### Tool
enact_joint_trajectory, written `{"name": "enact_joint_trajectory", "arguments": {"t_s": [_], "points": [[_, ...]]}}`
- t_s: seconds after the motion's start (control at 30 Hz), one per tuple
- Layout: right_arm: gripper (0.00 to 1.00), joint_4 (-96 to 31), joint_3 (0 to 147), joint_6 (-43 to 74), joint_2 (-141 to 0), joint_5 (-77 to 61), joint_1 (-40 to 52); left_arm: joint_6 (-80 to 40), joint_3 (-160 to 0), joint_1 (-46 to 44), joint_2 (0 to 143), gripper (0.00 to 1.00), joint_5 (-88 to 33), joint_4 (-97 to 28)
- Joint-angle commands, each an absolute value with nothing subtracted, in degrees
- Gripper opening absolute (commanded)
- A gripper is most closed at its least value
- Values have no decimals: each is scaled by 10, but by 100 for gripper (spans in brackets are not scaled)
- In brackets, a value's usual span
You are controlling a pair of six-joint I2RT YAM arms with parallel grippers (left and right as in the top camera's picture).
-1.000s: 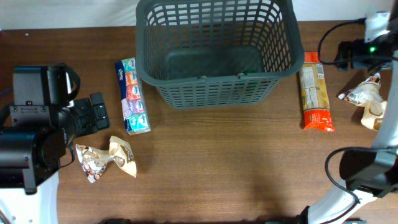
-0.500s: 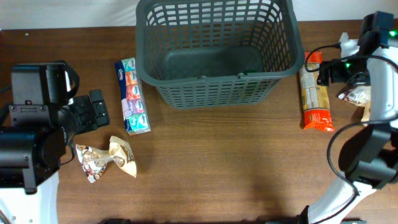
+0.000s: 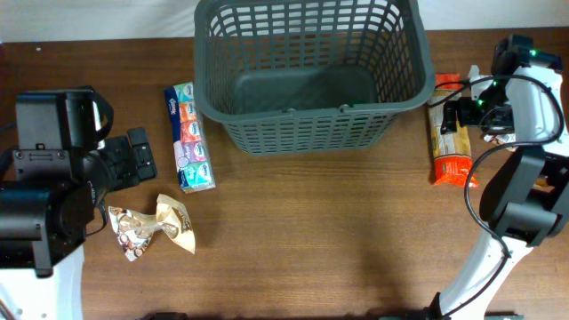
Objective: Pack container
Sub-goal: 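Lower the right gripper onto the orange biscuit packet and grasp it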
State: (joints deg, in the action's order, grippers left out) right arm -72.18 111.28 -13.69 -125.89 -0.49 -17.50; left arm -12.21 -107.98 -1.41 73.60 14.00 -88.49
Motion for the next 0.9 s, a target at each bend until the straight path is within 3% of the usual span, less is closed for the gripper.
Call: {"name": "enact_joint_trajectory", "arguments": {"t_s": [0.0, 0.87], "points": [[99, -719, 1109, -132, -1284, -13, -175, -119, -1080, -10, 736, 99, 148, -886], [99, -691, 1109, -115, -1336, -6, -154, -120, -1080, -10, 737, 99, 148, -899]]}}
